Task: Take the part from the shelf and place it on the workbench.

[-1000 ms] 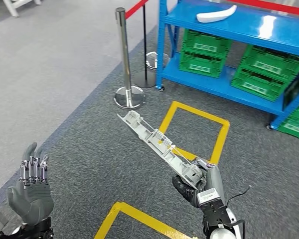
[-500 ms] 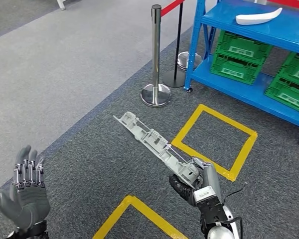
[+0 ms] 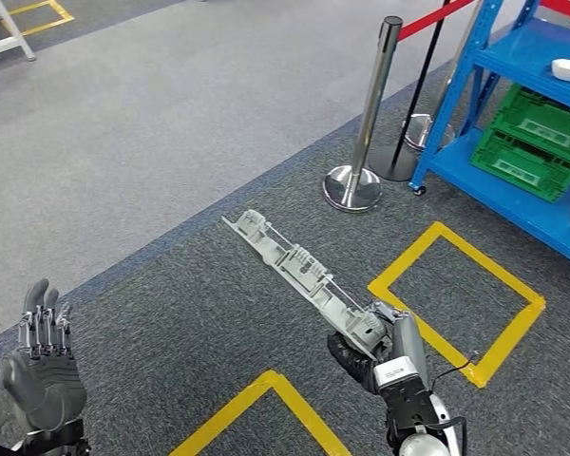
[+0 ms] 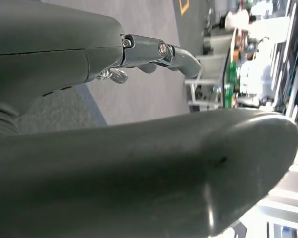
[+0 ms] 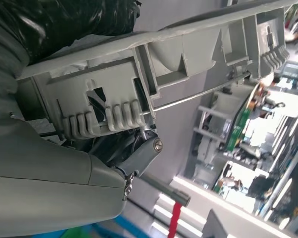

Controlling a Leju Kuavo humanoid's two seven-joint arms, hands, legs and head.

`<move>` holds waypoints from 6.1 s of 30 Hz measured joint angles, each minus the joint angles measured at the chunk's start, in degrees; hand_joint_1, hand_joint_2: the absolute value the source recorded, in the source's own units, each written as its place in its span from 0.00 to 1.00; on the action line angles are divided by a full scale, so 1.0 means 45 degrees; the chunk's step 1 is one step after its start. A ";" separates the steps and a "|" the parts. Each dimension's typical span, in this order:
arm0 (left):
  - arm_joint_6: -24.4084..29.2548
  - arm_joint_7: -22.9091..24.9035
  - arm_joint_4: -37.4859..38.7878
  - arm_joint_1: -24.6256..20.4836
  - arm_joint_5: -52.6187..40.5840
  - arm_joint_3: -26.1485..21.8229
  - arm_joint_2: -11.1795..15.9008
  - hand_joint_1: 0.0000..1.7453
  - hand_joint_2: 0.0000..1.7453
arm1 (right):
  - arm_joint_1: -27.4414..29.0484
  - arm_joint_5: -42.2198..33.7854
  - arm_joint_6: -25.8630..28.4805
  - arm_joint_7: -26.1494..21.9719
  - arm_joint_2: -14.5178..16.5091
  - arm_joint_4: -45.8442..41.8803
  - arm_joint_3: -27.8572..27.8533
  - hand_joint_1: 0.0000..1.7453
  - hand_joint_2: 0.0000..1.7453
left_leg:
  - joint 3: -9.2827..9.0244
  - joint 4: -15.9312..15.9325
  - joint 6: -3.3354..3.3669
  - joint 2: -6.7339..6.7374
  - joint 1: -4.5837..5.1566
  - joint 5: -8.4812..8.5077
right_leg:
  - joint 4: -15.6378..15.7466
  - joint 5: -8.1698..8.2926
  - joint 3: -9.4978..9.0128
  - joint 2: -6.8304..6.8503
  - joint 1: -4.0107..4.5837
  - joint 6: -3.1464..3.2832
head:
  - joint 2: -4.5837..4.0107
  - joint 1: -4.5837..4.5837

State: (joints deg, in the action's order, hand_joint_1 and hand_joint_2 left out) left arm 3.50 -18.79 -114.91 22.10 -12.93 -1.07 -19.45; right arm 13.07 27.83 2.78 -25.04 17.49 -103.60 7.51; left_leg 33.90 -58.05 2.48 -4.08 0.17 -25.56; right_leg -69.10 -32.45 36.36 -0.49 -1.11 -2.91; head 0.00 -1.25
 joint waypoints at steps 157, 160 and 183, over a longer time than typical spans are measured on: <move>0.0790 0.0095 -0.0896 0.0293 -0.1179 0.0381 -0.0107 0.00 0.00 | 0.0059 -0.0267 0.1275 0.0147 0.0005 -0.1317 -0.0045 1.00 1.00 | -0.0118 0.0195 -0.0150 0.0590 -0.0121 -0.0022 | 0.1915 0.0315 -0.1173 -0.0024 -0.0071 -0.0139 | 0.0000 0.0174; 0.0818 0.0151 -0.0916 0.0286 -0.1233 0.0463 -0.0089 0.00 0.00 | -0.0167 -0.0621 0.1638 0.0222 0.0005 -0.2084 -0.0202 1.00 1.00 | 0.0125 -0.0065 -0.0177 0.0433 -0.0034 -0.0037 | 0.2575 0.0459 -0.1483 -0.0076 -0.0094 -0.0024 | 0.0000 0.0197; 0.0248 0.0057 -0.0917 0.0175 -0.1382 0.0758 -0.0012 0.00 0.00 | -0.2102 0.2529 0.1792 0.0383 -0.0352 -0.3756 0.1444 1.00 1.00 | 0.0159 0.0035 -0.0392 0.0399 -0.0071 -0.0032 | 0.2596 0.0404 -0.1518 0.0018 -0.0008 0.0197 | 0.0000 0.0161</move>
State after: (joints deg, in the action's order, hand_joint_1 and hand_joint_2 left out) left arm 4.61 -18.53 -119.03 22.88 -19.15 2.34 -19.51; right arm 3.61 39.21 10.84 -23.32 15.90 -120.50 14.01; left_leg 34.61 -57.89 0.71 -2.28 -0.15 -25.71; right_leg -57.41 -30.63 29.53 -0.41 -1.15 -2.02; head 0.00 -0.52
